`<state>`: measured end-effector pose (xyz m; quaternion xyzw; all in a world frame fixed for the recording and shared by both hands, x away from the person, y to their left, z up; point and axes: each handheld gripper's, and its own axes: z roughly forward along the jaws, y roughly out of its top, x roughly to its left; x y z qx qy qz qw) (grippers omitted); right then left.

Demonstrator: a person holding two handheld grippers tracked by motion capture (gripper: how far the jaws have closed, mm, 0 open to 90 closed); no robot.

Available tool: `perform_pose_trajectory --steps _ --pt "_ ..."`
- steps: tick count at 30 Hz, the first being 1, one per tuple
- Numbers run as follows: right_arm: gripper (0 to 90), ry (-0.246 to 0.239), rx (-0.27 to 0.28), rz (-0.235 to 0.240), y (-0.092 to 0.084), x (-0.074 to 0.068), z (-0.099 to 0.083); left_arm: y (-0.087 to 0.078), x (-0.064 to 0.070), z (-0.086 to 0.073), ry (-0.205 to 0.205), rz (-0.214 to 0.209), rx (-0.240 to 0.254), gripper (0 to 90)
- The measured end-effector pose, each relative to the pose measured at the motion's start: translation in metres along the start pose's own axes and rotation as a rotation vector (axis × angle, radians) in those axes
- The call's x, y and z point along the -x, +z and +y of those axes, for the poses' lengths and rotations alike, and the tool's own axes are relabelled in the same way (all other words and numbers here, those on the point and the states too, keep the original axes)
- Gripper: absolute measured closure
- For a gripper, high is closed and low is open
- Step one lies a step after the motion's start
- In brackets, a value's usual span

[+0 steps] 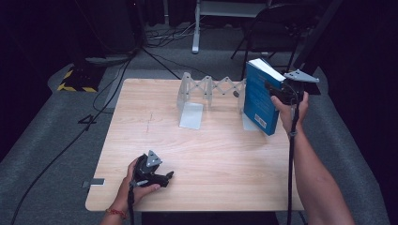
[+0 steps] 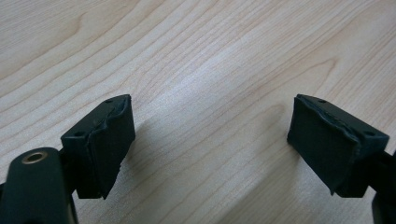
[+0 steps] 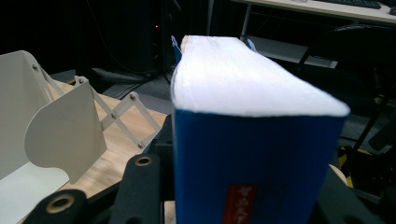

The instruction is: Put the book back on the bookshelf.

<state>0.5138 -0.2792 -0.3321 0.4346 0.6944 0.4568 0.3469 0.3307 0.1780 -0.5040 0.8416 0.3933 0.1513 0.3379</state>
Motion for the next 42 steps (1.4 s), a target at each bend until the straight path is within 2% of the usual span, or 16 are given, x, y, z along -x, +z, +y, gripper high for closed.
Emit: perform_pose_trajectory --steps 12,17,21,24,29,32,34,36,38,40,42 --pt "60.6 -0.015 0.042 0.000 -0.017 0.006 -0.023 0.000 0.000 0.000 0.001 0.001 0.001 15.1" --pt "60.4 -0.006 0.029 -0.007 -0.019 0.010 -0.033 0.000 0.000 0.000 0.001 0.001 0.000 15.1" --pt "60.3 -0.006 0.029 -0.026 -0.020 0.012 -0.037 0.000 0.000 0.000 0.006 0.001 0.000 14.9" --pt "60.6 0.013 0.033 -0.036 -0.020 0.014 -0.037 0.000 0.000 0.000 0.002 0.005 0.003 15.0" --pt "60.4 0.062 0.032 -0.102 -0.020 0.013 -0.038 0.000 0.000 0.000 0.005 0.005 0.002 15.1" --pt "59.3 0.076 0.002 -0.093 -0.020 0.017 -0.034 0.000 0.001 0.000 0.002 0.005 0.003 15.1" --pt "54.3 0.046 -0.026 -0.071 -0.020 0.021 -0.029 0.000 0.001 0.000 0.002 0.004 0.002 15.1" --pt "53.8 0.032 -0.067 -0.032 -0.020 0.025 -0.022 0.001 0.000 0.000 0.006 0.003 0.002 15.1" --pt "50.4 0.008 -0.094 -0.026 -0.021 0.026 -0.014 0.001 0.000 0.000 0.006 0.003 0.002 15.1" --pt "47.9 -0.008 -0.135 -0.001 -0.021 0.028 -0.003 0.001 0.000 0.001 0.006 0.003 0.002 15.1" --pt "49.2 -0.014 -0.131 -0.008 -0.022 0.028 0.002 0.001 0.000 0.001 0.007 0.003 0.002 15.0"
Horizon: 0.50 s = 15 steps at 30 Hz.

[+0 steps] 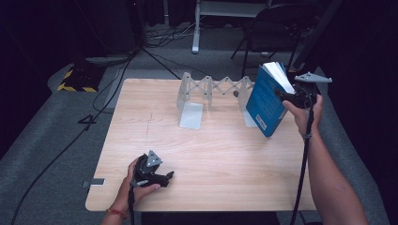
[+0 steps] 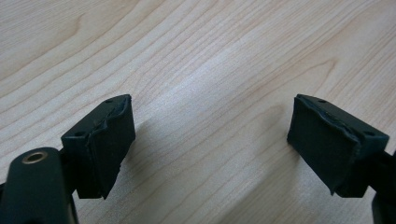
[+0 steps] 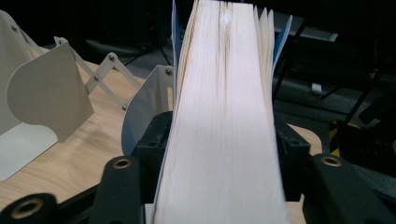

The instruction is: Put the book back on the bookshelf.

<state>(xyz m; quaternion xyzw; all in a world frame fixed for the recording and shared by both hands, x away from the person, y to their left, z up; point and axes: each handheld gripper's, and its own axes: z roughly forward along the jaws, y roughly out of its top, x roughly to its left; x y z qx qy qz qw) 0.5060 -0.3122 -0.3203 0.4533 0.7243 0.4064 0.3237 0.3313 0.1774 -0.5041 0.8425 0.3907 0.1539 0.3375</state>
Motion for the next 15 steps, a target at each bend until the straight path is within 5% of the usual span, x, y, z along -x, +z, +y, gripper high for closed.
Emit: perform_pose_trajectory --steps 11,15 --pt "46.7 -0.004 -0.172 0.098 0.017 0.010 0.030 0.000 0.000 0.000 -0.003 -0.004 0.002 15.0" --pt "51.0 -0.025 -0.218 0.096 0.021 0.010 0.037 0.000 0.000 0.000 -0.003 -0.004 0.002 15.0"
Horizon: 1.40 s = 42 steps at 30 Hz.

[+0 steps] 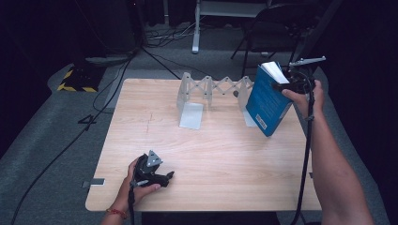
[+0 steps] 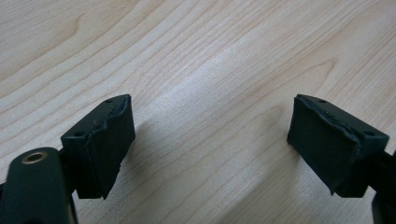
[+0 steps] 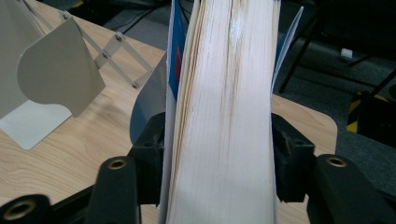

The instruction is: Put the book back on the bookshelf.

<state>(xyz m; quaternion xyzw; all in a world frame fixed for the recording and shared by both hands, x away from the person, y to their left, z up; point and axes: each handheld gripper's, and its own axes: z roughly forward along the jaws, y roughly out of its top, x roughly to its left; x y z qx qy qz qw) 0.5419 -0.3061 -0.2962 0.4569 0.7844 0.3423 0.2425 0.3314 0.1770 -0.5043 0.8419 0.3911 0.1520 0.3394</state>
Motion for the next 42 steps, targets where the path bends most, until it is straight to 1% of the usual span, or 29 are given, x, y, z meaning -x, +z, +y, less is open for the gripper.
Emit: perform_pose_trajectory --steps 2,3,5,11,13,14,16,17,19,20,22,25,28,29,31,33,34,36,40,41,42 --pt "56.8 -0.010 -0.015 -0.020 0.001 -0.001 0.003 0.000 0.000 0.000 0.000 0.000 -0.001 15.0" --pt "58.4 -0.006 -0.020 -0.008 0.001 0.000 0.004 0.000 0.000 0.000 -0.001 0.000 0.000 15.0" --pt "59.7 -0.007 -0.030 0.005 0.001 0.000 0.005 0.000 0.000 0.000 -0.001 0.000 -0.001 15.0" --pt "60.7 -0.019 -0.046 0.014 0.002 -0.004 0.010 0.000 0.000 0.000 -0.001 0.000 -0.001 15.0" --pt "60.7 -0.006 -0.042 -0.004 0.003 -0.002 0.013 0.000 0.000 0.000 -0.001 0.000 0.001 15.2" --pt "60.7 -0.006 -0.042 -0.004 0.003 -0.002 0.013 0.000 0.000 0.000 -0.001 0.000 0.001 15.2" --pt "60.8 -0.001 -0.045 -0.021 0.005 -0.002 0.017 0.000 0.000 0.000 -0.001 0.000 -0.001 15.2" --pt "60.7 -0.006 -0.049 -0.023 0.005 -0.002 0.019 0.000 0.000 0.000 0.000 -0.004 0.000 15.2" --pt "60.8 -0.004 -0.041 -0.045 0.007 -0.003 0.022 0.000 0.000 0.000 0.002 -0.007 0.001 15.0" --pt "60.8 -0.006 -0.046 -0.052 0.008 -0.004 0.024 0.000 0.000 0.000 0.002 -0.008 0.002 15.1" --pt "60.8 0.008 -0.031 -0.081 0.011 -0.006 0.027 0.000 0.001 0.000 0.005 -0.010 0.002 15.1" --pt "60.7 0.009 -0.020 -0.106 0.016 -0.007 0.029 0.000 0.001 0.000 0.006 -0.014 0.002 15.1" --pt "60.6 0.036 -0.011 -0.129 0.021 -0.008 0.031 0.000 0.001 0.000 0.015 -0.017 -0.003 15.1" --pt "60.6 0.036 -0.011 -0.129 0.021 -0.008 0.031 0.000 0.001 0.000 0.015 -0.017 -0.003 15.2" --pt "60.3 0.066 0.004 -0.137 0.024 -0.006 0.028 0.000 0.001 0.000 0.019 -0.021 -0.002 15.2" --pt "59.8 0.097 -0.001 -0.128 0.024 -0.004 0.026 0.000 0.001 0.000 0.021 -0.023 -0.001 15.2" --pt "59.6 0.099 -0.003 -0.123 0.024 -0.004 0.024 0.000 0.001 0.000 0.021 -0.022 -0.001 15.2" --pt "59.0 0.072 0.003 -0.120 0.023 -0.005 0.022 0.000 0.001 0.000 0.020 -0.021 -0.001 15.2" --pt "58.2 0.053 0.018 -0.118 0.020 -0.008 0.019 0.000 0.001 0.000 0.020 -0.020 -0.002 15.2" --pt "57.3 0.044 0.016 -0.114 0.019 -0.008 0.018 0.000 0.001 0.000 0.020 -0.021 -0.002 15.2" --pt "54.2 0.045 0.027 -0.112 0.016 -0.008 0.018 0.000 0.001 0.000 0.020 -0.021 -0.002 15.2"
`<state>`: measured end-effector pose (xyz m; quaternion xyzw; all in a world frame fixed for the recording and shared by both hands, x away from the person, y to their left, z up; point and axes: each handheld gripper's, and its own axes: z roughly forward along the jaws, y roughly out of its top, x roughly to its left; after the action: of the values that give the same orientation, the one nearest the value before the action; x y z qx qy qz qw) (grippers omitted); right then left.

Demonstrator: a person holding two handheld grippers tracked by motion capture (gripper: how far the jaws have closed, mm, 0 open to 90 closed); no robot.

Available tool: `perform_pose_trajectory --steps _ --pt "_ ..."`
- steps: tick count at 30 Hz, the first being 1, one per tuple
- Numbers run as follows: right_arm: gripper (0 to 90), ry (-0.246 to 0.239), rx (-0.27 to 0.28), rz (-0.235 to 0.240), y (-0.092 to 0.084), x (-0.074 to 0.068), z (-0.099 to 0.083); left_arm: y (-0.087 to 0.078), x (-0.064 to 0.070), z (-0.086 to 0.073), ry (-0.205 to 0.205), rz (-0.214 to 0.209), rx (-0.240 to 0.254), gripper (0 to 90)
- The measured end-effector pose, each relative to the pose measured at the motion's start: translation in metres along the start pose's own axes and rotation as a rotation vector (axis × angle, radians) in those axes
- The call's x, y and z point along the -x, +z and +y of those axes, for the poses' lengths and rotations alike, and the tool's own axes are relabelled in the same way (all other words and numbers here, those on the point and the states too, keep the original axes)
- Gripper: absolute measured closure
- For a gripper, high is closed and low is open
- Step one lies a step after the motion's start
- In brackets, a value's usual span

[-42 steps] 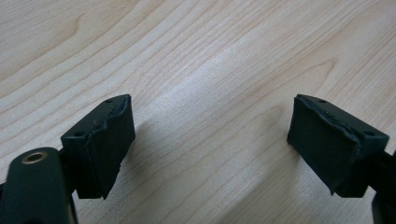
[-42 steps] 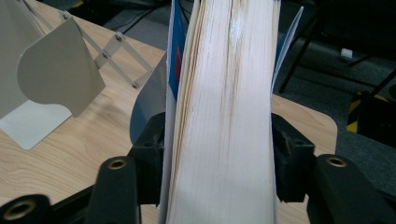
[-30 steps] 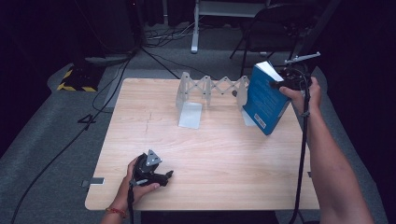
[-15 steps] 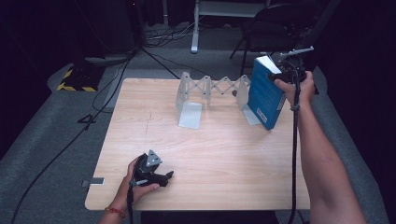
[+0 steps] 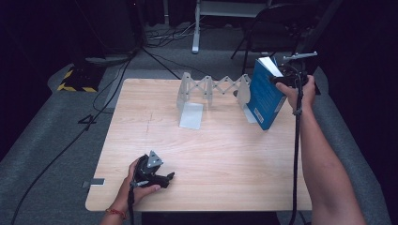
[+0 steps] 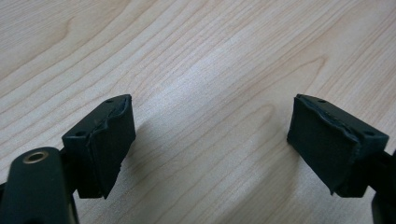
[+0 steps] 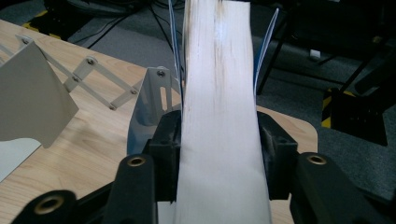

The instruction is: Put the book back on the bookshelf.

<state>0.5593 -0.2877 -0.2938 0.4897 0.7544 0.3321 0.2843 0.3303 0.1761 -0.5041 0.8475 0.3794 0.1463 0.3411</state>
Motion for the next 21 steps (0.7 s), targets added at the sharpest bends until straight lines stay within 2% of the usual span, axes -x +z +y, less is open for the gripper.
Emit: perform_pose_trajectory --steps 2,5,6,10,12,17,19,21 --pt "51.6 0.001 0.015 -0.001 -0.006 0.001 -0.001 0.000 0.000 0.000 0.000 0.000 0.000 15.2" --pt "46.3 -0.038 0.008 -0.024 -0.015 0.001 -0.001 0.000 0.000 0.000 0.000 0.000 0.000 15.2" --pt "46.1 -0.038 0.010 -0.011 -0.019 0.002 -0.002 0.000 0.000 0.000 0.000 0.000 0.000 15.2" --pt "43.3 -0.062 0.006 -0.010 -0.026 0.004 -0.006 0.000 0.000 0.000 -0.001 -0.001 0.000 15.2" --pt "42.3 -0.088 0.011 -0.008 -0.030 0.004 -0.008 0.000 0.000 0.000 -0.001 -0.001 0.000 15.1" --pt "40.5 -0.096 0.020 0.016 -0.035 0.006 -0.013 0.000 0.000 0.000 -0.001 -0.001 0.000 15.2" --pt "39.3 -0.127 0.019 0.015 -0.040 0.007 -0.019 0.000 0.000 0.000 -0.001 -0.001 0.000 15.2" --pt "39.0 -0.116 0.025 0.033 -0.042 0.009 -0.023 0.000 0.000 0.000 -0.001 -0.001 -0.001 15.1"
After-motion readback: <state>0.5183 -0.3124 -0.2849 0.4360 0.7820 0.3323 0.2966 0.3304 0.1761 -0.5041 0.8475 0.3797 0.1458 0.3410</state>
